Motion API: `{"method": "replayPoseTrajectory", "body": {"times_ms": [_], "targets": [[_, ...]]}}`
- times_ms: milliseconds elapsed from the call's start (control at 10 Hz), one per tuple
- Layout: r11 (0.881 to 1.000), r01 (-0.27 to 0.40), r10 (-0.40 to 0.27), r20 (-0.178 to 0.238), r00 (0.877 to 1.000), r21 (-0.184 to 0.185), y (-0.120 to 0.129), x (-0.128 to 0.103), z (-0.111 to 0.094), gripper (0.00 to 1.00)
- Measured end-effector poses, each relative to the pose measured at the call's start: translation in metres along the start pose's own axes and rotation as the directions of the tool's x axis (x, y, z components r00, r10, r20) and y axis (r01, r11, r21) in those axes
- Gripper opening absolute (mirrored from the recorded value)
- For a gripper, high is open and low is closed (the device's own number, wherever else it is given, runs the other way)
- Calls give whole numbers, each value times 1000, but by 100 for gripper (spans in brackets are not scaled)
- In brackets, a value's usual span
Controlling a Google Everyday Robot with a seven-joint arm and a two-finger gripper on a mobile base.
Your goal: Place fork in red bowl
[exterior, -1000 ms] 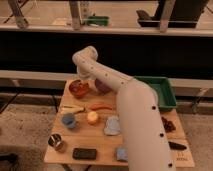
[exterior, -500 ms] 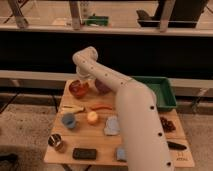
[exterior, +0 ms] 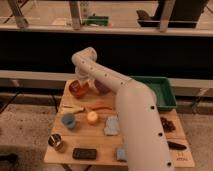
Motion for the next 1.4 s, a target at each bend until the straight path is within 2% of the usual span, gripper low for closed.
{"method": "replayPoseTrajectory", "body": {"times_ms": [300,400,500,1000,1100,1400], "targets": [[1000,13,-13,-7,1000,-8,0,-2,1,61],[1000,13,-13,-22,1000,-11,1,1,3,74],[1000,8,-9,-35,999,-13,2,4,4,79],[999,-33,31,-91,995,-18,8,23,12,80],[999,-40,40,-94,995,-3,7,23,11,80],[996,-72,76,-93,993,49,0,25,-9,80]]}}
